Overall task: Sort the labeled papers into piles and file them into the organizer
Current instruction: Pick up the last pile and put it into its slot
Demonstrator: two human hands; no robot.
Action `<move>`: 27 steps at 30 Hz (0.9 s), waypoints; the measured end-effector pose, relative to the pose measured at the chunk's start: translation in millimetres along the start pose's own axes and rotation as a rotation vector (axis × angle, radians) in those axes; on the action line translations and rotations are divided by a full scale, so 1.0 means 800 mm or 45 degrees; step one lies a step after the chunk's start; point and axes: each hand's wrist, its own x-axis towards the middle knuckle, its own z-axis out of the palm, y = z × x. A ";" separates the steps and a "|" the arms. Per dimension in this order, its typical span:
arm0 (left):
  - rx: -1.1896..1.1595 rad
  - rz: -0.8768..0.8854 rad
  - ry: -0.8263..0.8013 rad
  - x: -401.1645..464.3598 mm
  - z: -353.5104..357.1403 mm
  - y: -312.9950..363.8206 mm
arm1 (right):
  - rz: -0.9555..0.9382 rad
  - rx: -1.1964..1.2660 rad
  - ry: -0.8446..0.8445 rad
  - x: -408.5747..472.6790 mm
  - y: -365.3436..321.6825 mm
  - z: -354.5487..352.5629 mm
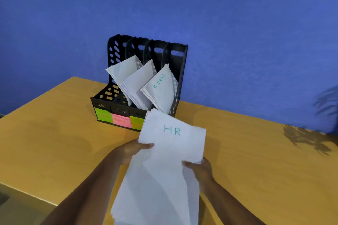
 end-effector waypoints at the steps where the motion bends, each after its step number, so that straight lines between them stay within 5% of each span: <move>1: -0.001 0.048 -0.006 0.001 0.010 0.008 | -0.061 0.025 0.044 -0.001 -0.010 -0.012; 5: -0.001 0.300 0.042 0.002 0.057 0.047 | -0.394 -0.011 0.318 -0.015 -0.059 -0.040; 10: -0.134 0.607 0.073 -0.004 0.095 0.091 | -0.747 0.135 0.393 -0.036 -0.099 -0.040; 18: -0.077 0.677 0.200 -0.001 0.094 0.081 | -0.696 0.164 0.340 -0.038 -0.077 -0.029; 27: -0.078 0.675 0.340 0.014 0.085 0.066 | -0.798 -0.186 0.225 -0.021 -0.094 -0.038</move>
